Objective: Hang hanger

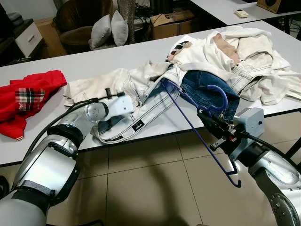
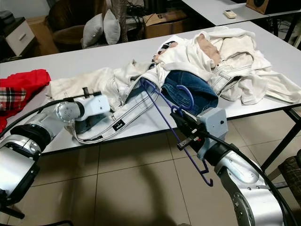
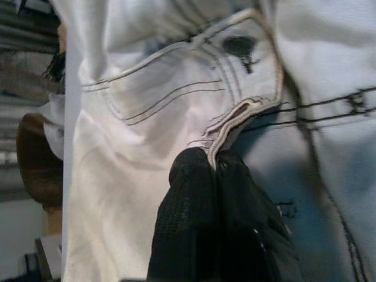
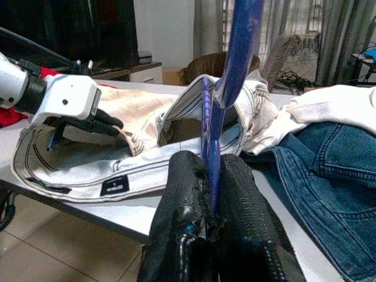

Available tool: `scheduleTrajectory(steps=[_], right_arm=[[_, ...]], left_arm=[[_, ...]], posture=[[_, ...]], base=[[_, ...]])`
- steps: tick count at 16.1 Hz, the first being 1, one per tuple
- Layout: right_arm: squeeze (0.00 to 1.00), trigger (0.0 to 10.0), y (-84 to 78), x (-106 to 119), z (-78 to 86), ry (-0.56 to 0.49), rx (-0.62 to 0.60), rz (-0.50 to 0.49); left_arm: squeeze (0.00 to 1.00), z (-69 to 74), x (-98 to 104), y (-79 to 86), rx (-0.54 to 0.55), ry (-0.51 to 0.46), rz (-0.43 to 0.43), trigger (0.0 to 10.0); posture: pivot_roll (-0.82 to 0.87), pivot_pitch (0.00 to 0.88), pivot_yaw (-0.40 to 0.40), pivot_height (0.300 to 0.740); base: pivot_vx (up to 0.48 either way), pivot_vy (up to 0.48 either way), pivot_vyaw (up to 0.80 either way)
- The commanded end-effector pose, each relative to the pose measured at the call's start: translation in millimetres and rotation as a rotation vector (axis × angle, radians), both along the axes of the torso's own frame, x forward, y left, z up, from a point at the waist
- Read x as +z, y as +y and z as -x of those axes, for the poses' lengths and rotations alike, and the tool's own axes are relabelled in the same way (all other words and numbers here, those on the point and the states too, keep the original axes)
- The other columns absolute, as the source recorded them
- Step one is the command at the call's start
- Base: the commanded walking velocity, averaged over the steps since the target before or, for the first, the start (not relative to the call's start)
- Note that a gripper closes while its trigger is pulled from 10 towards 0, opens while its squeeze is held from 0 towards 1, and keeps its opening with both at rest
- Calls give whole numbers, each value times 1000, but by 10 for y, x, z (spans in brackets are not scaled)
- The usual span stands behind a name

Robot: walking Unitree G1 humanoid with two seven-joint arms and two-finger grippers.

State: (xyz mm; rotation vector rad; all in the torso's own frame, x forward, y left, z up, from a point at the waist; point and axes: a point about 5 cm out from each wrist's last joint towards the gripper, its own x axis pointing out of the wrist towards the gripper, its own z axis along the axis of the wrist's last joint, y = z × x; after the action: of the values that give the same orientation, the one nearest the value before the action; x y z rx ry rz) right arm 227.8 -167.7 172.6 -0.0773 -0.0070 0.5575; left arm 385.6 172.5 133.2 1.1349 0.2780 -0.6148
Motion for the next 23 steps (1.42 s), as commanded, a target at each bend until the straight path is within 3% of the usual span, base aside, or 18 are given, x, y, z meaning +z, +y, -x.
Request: scheduleTrajectory(steps=[1,6,7,8,9,10,12,13,14,15,17,19,20,21,22,23], right_arm=[[0,10000,38,46,22,-25,14,-9],[0,10000,35,28,23,-13,18,-8],[0,10000,34,38,9,-17,18,-6],[0,10000,32,42,7,-19,18,-6],[0,10000,24,47,8,-20,17,-8],[0,10000,21,47,9,-19,17,-10],[0,10000,13,34,13,-10,24,-11],[0,10000,13,29,12,-8,25,-11],[0,10000,18,20,11,-5,28,-11],[0,10000,25,16,11,-5,28,-13],[0,10000,13,12,24,-5,14,-17],[0,10000,-23,5,34,-4,-11,-24],[0,10000,-25,4,31,-4,-14,-27],[0,10000,-10,16,17,-10,-4,-26],[0,10000,-6,23,12,-13,-1,-27],[0,10000,1,42,2,-21,9,-21]], left_arm=[[0,-8,8,80,58,-13,21,0],[0,40,-54,187,103,-47,70,0],[0,28,51,214,98,-64,176,0],[0,27,95,221,91,-69,220,0],[0,32,241,235,62,-83,352,0],[0,41,308,242,45,-90,404,0],[0,172,633,259,-16,-104,638,0],[0,218,662,261,-26,-94,662,0],[0,331,635,278,-49,-51,652,0],[0,457,522,327,-64,-3,582,0],[0,639,385,463,-8,43,557,0],[0,837,125,663,85,108,351,0],[0,856,27,718,121,113,295,10000],[1000,892,-3,689,106,132,297,10000],[1000,897,21,665,97,123,305,10000],[1000,887,118,579,59,103,366,10000]], posture=[[-190,0,173,740],[-193,0,160,740],[-194,0,159,740],[-193,0,157,740],[-187,0,150,740],[-187,0,150,740],[-169,0,138,740],[-166,0,137,740],[-163,0,138,740],[-162,0,142,740],[-165,0,149,740],[-159,0,147,740],[-159,0,147,740],[-167,0,151,740],[-168,0,152,740],[-167,0,155,740]], base=[[0,0,0],[0,0,0],[0,0,0],[0,0,0],[0,0,0],[0,0,0],[0,0,0],[0,0,0],[0,0,0],[0,0,0],[0,0,0],[0,0,0],[0,0,0],[0,0,0],[0,0,0],[0,0,0]])
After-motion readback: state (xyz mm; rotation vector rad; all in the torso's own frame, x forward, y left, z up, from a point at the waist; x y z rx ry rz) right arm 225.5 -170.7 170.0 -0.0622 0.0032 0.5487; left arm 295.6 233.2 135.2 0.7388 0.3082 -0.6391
